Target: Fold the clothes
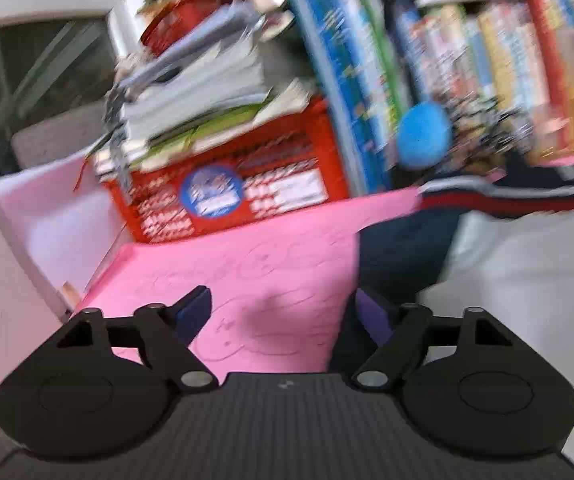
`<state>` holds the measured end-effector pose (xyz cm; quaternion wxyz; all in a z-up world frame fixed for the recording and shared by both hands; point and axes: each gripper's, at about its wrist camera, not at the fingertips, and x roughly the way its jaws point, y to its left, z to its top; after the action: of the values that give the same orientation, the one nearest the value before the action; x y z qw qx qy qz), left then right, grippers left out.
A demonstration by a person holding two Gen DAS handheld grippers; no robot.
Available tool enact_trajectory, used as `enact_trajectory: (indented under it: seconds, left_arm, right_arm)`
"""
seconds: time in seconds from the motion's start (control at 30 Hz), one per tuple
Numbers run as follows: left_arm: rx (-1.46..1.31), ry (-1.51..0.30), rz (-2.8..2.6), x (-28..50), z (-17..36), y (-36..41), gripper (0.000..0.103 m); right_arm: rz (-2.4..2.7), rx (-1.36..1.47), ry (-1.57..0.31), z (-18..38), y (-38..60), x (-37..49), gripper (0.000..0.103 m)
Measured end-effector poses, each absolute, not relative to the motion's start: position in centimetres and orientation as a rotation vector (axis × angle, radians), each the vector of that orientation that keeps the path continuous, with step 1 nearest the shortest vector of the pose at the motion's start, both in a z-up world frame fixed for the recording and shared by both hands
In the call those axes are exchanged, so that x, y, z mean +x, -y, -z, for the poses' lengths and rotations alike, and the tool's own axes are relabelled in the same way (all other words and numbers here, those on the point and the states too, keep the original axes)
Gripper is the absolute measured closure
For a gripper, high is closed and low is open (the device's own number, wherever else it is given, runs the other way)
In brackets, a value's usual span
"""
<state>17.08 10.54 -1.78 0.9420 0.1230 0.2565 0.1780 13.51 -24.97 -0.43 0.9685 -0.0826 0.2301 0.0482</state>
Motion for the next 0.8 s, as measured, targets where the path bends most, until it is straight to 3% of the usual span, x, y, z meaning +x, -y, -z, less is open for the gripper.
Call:
enact_trajectory:
  seconds: [0.03, 0.13, 0.23, 0.33, 0.5, 0.6, 0.63, 0.8]
  left_arm:
    - [0.249, -0.512, -0.312, 16.1, 1.0, -9.8, 0.025]
    - [0.194, -0.529, -0.109, 12.8, -0.1, -6.9, 0.017]
    - [0.269, -0.591, -0.071, 11.8, 1.6, -4.7, 0.017]
    - [0.408, -0.645, -0.216, 12.2, 4.9, -6.1, 0.015]
    - [0.428, -0.615, -0.326, 10.6, 4.8, -11.7, 0.004]
    - [0.387, -0.640, -0.307, 10.3, 4.1, -12.4, 0.004]
    - [0.391, -0.633, -0.318, 10.3, 3.6, -12.1, 0.009]
    - [0.268, -0.530, -0.186, 10.9, -0.4, -9.5, 0.012]
  right_arm:
    - [-0.150, -0.181, -0.430, 0.0, 23.5, 12.4, 0.005]
    - [-0.347, -0.145, -0.450, -0.2, 18.9, 10.8, 0.004]
    - [-0.511, -0.121, -0.550, 1.7, 14.0, 10.9, 0.006]
    - [-0.461, -0.286, -0.575, 3.5, 11.8, 9.8, 0.007]
    - [-0.254, -0.187, -0.679, 4.1, 21.5, 9.9, 0.005]
    - [-0.027, -0.084, -0.706, 4.2, 30.1, 9.1, 0.004]
    - [-0.011, -0.008, -0.715, 4.0, 31.9, 8.9, 0.006]
    - [-0.028, 0.018, -0.630, 1.5, 31.0, 8.9, 0.006]
